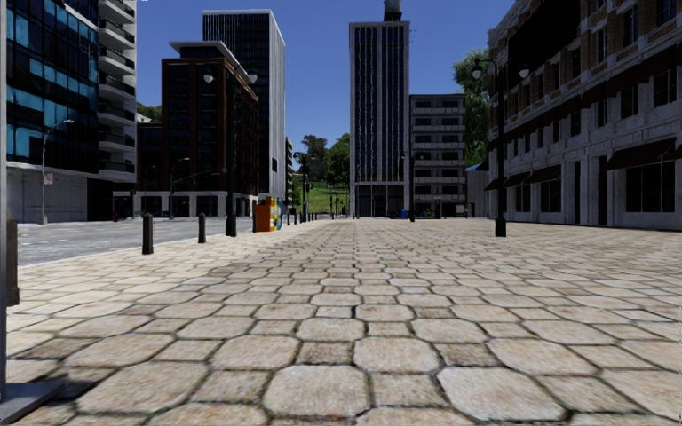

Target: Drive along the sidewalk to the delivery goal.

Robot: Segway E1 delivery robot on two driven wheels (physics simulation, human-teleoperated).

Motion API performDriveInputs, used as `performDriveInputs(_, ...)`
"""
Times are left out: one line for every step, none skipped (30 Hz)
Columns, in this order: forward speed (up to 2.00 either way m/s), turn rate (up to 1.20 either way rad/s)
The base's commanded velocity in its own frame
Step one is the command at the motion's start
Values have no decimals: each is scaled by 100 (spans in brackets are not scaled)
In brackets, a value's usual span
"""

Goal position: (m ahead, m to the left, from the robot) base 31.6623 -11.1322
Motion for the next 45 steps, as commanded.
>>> performDriveInputs(191,0)
performDriveInputs(146,0)
performDriveInputs(118,0)
performDriveInputs(103,0)
performDriveInputs(103,0)
performDriveInputs(94,0)
performDriveInputs(91,0)
performDriveInputs(90,0)
performDriveInputs(90,0)
performDriveInputs(90,0)
performDriveInputs(90,0)
performDriveInputs(90,0)
performDriveInputs(90,0)
performDriveInputs(90,0)
performDriveInputs(90,0)
performDriveInputs(90,0)
performDriveInputs(90,0)
performDriveInputs(90,0)
performDriveInputs(90,0)
performDriveInputs(90,0)
performDriveInputs(90,0)
performDriveInputs(90,0)
performDriveInputs(90,0)
performDriveInputs(91,0)
performDriveInputs(91,0)
performDriveInputs(91,0)
performDriveInputs(91,0)
performDriveInputs(91,0)
performDriveInputs(91,0)
performDriveInputs(91,0)
performDriveInputs(92,0)
performDriveInputs(92,0)
performDriveInputs(93,0)
performDriveInputs(94,0)
performDriveInputs(94,0)
performDriveInputs(94,0)
performDriveInputs(94,0)
performDriveInputs(97,0)
performDriveInputs(166,0)
performDriveInputs(200,0)
performDriveInputs(200,0)
performDriveInputs(200,0)
performDriveInputs(200,0)
performDriveInputs(200,0)
performDriveInputs(200,0)
